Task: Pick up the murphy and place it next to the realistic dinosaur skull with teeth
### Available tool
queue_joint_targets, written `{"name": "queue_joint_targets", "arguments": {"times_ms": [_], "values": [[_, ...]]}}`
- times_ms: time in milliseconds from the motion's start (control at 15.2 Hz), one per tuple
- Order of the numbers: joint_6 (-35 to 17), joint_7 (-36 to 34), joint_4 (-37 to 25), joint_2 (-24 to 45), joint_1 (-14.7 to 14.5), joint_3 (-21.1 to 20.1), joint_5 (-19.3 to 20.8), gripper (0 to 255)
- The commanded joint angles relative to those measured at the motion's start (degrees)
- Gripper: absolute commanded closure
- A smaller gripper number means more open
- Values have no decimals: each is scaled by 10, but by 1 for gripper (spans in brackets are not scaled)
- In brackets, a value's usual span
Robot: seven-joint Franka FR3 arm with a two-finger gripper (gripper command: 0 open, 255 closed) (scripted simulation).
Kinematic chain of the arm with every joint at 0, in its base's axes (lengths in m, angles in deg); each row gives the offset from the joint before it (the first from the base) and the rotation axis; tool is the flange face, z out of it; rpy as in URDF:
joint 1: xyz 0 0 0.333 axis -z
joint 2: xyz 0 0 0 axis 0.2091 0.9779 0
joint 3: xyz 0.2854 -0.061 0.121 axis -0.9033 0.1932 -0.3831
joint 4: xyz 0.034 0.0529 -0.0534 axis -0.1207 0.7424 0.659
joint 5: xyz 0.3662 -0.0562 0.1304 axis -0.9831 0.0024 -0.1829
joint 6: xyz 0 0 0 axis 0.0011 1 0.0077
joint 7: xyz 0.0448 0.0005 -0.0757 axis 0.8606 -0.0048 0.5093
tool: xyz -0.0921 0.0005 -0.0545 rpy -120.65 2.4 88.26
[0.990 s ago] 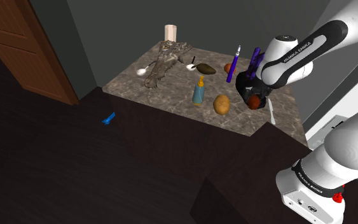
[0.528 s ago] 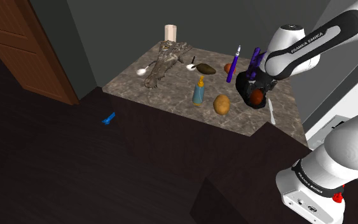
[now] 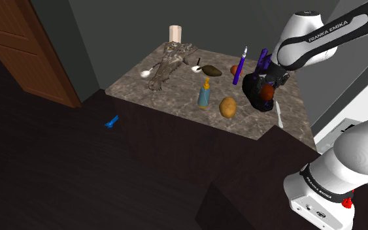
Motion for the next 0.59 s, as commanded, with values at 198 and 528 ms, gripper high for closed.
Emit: {"name": "queue_joint_targets", "arguments": {"times_ms": [198,528], "values": [[49,5,-14,-34,-2,-3,-5,255],[96,10,-33,-63,-3,-6,-10,255]]}}
